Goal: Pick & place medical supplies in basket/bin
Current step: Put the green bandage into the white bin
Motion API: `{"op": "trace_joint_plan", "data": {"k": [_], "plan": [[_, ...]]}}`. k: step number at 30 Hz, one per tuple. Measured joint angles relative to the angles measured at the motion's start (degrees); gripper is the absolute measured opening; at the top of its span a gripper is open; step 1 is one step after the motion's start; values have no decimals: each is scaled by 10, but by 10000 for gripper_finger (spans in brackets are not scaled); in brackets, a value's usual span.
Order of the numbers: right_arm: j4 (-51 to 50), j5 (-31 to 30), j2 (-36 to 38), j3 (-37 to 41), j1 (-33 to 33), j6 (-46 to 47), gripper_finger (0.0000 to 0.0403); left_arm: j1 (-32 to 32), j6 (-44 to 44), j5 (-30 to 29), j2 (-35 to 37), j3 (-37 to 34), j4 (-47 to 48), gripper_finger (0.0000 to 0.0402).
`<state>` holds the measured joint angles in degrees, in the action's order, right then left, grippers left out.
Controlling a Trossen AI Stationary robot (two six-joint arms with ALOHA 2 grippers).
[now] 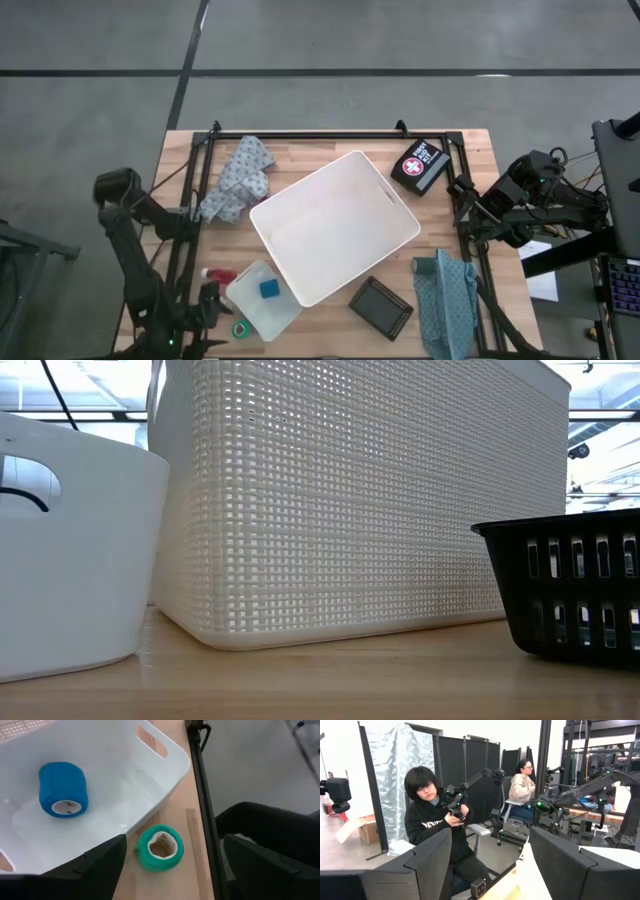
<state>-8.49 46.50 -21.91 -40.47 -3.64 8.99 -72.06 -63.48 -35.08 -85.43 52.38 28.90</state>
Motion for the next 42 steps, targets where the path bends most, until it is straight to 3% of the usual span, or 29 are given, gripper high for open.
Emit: {"op": "trace_joint_plan", "data": {"k": [12,42], "plan": [[0,0,0,0,0,0,259,-4,-10,12,-103,52,27,340],[0,0,0,0,0,0,265,12,-15,-9,-120,34,14,340]]}}
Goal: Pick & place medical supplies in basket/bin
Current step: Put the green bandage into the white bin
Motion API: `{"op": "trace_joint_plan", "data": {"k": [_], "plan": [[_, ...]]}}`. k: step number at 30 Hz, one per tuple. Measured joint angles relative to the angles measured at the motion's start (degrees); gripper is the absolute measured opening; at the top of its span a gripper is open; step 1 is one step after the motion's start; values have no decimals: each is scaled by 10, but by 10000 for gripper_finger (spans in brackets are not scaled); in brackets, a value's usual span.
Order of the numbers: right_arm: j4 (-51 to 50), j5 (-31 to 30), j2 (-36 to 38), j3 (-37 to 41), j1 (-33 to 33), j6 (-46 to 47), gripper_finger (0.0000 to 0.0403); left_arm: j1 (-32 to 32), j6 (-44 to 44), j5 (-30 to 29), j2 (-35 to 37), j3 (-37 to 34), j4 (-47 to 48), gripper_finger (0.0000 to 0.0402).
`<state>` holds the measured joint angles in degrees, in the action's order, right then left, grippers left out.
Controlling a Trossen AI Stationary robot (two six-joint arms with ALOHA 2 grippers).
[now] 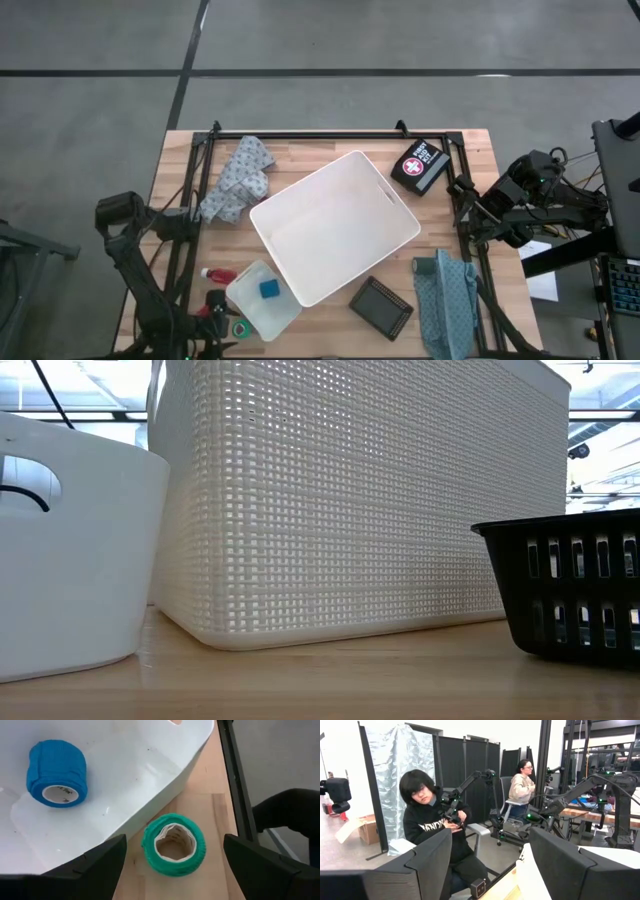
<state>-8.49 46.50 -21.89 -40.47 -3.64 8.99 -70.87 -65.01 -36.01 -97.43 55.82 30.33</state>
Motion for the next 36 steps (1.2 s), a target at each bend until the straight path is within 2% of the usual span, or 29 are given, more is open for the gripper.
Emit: {"op": "trace_joint_plan", "data": {"k": [9,20,36], "plan": [[0,0,0,0,0,0,261,1,0,11,0,-1,-3,340],[0,0,0,0,0,0,260,2,-41,22,0,-57,-52,340],[0,0,0,0,0,0,259,4,-13,23,0,-59,-84,340]]}}
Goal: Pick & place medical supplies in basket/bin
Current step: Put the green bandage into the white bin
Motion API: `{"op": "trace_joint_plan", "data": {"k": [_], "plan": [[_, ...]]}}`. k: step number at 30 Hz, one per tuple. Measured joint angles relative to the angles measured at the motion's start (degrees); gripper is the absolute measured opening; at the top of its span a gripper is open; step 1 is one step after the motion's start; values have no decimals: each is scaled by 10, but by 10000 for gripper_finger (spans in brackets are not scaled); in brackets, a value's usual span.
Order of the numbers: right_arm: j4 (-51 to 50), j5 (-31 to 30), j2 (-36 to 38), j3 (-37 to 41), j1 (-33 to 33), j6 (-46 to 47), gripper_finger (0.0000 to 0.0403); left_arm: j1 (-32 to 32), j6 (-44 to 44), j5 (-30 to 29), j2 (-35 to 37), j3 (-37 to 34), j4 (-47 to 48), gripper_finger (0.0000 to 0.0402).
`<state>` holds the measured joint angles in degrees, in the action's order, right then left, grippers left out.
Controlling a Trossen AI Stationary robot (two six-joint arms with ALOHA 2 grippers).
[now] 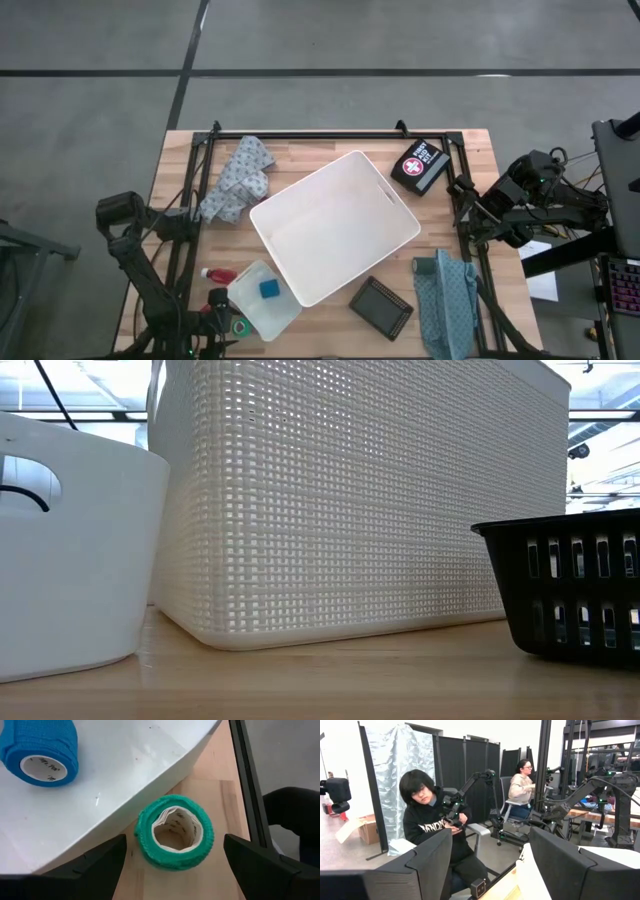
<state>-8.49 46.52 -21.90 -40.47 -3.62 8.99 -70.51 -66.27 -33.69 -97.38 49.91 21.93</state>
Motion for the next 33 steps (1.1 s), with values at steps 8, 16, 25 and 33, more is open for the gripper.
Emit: {"op": "trace_joint_plan", "data": {"k": [8,16,25,33], "plan": [[0,0,0,0,0,0,264,1,3,-2,0,0,0,331],[0,0,0,0,0,0,264,1,3,-2,0,0,1,274],[0,0,0,0,0,0,261,1,3,-2,0,0,1,214],[0,0,0,0,0,0,267,1,3,-4,0,0,0,182]]}}
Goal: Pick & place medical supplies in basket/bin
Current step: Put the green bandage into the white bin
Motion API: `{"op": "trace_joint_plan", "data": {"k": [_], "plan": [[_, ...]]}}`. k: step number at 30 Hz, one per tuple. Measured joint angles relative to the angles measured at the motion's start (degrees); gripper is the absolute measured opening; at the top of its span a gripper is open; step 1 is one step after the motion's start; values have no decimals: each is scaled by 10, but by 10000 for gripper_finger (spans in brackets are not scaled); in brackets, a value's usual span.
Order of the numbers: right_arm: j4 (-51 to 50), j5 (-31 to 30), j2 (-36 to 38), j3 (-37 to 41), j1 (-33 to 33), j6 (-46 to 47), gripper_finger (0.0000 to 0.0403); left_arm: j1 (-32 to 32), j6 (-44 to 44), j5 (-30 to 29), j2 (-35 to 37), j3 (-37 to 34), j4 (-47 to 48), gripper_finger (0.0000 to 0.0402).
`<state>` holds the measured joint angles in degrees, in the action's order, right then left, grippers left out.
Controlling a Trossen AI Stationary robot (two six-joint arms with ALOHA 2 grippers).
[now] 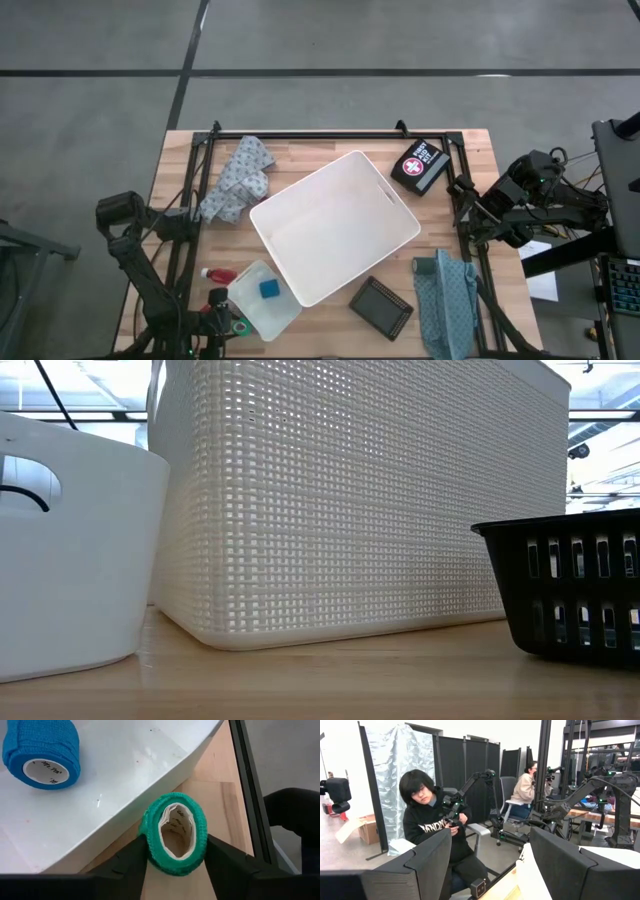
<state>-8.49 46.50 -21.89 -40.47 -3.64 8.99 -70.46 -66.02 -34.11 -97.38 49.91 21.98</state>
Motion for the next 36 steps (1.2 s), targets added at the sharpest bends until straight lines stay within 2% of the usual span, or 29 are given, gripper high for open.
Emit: {"op": "trace_joint_plan", "data": {"k": [12,23,31,36], "plan": [[0,0,0,0,0,0,262,0,0,11,1,10,2,184],[0,0,0,0,0,0,262,0,2,12,43,47,24,184],[0,0,0,0,0,0,261,4,27,-12,88,58,90,184],[0,0,0,0,0,0,267,29,32,-28,112,56,138,184]]}}
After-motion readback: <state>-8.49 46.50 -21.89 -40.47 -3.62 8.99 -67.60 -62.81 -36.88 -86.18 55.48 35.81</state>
